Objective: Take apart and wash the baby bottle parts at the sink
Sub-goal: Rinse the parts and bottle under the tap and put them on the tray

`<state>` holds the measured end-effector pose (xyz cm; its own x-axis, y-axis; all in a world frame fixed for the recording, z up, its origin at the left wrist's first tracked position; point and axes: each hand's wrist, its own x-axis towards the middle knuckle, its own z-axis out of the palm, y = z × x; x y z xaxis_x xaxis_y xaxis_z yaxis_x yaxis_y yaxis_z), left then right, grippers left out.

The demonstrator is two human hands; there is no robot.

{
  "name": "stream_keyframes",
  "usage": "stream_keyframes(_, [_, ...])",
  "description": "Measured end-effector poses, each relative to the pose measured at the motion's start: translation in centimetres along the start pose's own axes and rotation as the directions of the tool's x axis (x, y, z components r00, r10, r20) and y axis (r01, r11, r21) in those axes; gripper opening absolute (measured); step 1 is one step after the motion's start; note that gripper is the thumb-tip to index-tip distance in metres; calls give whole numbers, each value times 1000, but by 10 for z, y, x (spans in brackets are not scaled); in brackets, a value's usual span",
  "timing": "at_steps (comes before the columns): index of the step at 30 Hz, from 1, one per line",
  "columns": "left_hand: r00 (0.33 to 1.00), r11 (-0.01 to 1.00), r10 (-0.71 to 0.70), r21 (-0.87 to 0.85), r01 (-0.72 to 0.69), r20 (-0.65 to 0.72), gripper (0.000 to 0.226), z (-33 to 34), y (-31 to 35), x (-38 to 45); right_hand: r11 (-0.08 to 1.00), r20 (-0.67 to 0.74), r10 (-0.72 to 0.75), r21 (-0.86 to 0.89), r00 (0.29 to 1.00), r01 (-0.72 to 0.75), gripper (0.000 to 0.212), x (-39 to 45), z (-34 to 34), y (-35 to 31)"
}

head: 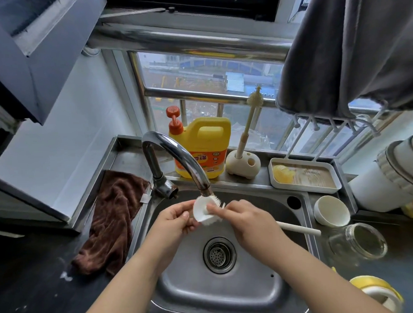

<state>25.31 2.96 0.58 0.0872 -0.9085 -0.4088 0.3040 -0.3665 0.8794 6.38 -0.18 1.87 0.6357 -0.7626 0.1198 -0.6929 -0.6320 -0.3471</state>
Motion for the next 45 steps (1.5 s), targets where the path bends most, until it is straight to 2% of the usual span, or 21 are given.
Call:
stream_keyframes(1, [1000,1000,-9,-29,9,12,35,0,0,0,1000,-10,-6,-16,1000,6,68,-1,2,-1])
stream_keyframes(3, [999,999,-31,-44,32,27,34,1,1,-2,994,-68,111,-3,991,-112,67,4,1,2])
stream_keyframes(5, [998,999,-38,-23,39,45,34,2,2,-3,980,-58,200,17,978,-199,65,6,0,8])
stream_keyframes(8, [995,999,-37,39,33,94,42,-1,5,-5,990,-27,137,39,990,-136,67,5,-1,5])
stream_keyframes(12, [989,984,-41,175,16,139,50,-3,6,-4,984,-76,179,30,981,-177,63,7,-2,9])
stream_keyframes(14, [989,990,-36,142,15,145,49,-1,7,-4,986,-39,154,66,987,-152,63,5,-3,1])
stream_keyframes(17, [987,994,-7,107,-10,160,37,2,10,-6,997,38,-8,74,999,5,67,-7,7,-5])
stream_keyframes(18, [989,995,-2,103,-13,150,36,2,10,-6,998,34,-12,62,999,10,67,-6,7,-4])
stream_keyframes(21, [997,1000,-27,14,26,78,39,2,7,-4,988,-34,151,29,988,-150,64,3,1,11])
stream_keyframes(23, [996,995,-55,-83,60,64,40,1,7,-2,993,-8,92,81,996,-91,62,3,-4,7])
stream_keyframes(25, [994,985,-74,-147,85,81,39,0,8,-1,992,95,27,119,995,-38,63,-2,-4,0])
stream_keyframes(27, [990,984,-77,-153,94,114,37,1,11,-3,996,60,41,79,997,-45,61,-4,2,5])
stream_keyframes(30, [984,997,-67,-36,74,163,38,-1,16,-5,994,11,89,66,996,-89,58,1,-1,6])
stream_keyframes(33, [970,963,-42,269,-24,239,42,-6,17,-4,997,27,31,74,999,-32,63,-2,-1,1])
stream_keyframes(35, [980,943,-30,332,-37,194,39,-4,15,-5,999,-14,29,21,999,-29,65,2,0,1])
stream_keyframes(38, [992,980,-11,199,-15,125,36,5,14,-7,981,-17,186,57,982,-185,64,8,-2,9])
stream_keyframes(39, [994,990,-15,139,1,105,34,7,14,-5,979,-9,185,89,983,-183,62,8,-4,7])
stream_keyframes(42, [998,998,-43,54,40,41,30,5,12,1,994,37,32,100,999,-35,60,-1,-2,-7])
stream_keyframes(43, [998,997,-48,67,45,42,28,5,12,2,996,21,38,74,999,-39,60,0,-3,-4])
stream_keyframes(45, [996,996,-51,73,46,70,25,9,14,-1,985,-16,161,64,987,-160,62,5,-7,7])
